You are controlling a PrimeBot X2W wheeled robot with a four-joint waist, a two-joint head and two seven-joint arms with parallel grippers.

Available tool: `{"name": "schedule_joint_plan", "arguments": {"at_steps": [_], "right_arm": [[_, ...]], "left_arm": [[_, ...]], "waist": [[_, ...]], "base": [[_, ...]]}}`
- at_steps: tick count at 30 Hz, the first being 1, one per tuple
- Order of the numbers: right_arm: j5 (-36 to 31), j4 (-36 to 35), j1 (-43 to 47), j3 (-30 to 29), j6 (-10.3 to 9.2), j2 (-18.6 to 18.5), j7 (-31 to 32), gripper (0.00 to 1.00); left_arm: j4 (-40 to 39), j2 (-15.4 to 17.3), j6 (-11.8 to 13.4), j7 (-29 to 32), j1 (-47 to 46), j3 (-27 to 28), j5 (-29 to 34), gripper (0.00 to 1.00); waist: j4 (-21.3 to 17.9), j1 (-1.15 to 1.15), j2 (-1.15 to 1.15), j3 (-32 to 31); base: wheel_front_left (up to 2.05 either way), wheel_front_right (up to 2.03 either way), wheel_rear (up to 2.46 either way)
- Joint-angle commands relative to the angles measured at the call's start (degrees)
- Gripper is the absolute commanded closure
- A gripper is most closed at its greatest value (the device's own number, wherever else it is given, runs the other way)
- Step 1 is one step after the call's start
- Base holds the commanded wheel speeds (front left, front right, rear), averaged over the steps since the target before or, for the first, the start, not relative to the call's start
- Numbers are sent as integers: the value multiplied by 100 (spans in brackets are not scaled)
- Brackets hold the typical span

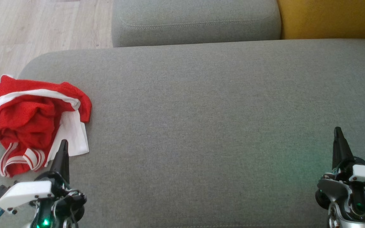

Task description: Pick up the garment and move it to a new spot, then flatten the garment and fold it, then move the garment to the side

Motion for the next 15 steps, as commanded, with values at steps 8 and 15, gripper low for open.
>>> {"name": "schedule_joint_plan", "arguments": {"at_steps": [8, 15], "right_arm": [[-5, 231, 48, 9, -6, 16, -4, 0], [-47, 364, 136, 64, -5, 21, -65, 0]], "left_arm": [[224, -24, 5, -14, 102, -15, 2, 0], [411, -60, 7, -99, 206, -31, 66, 0]], "waist": [[0, 0, 0, 1], [-2, 0, 0, 7]], "base": [[0, 0, 0], [0, 0, 0]]}}
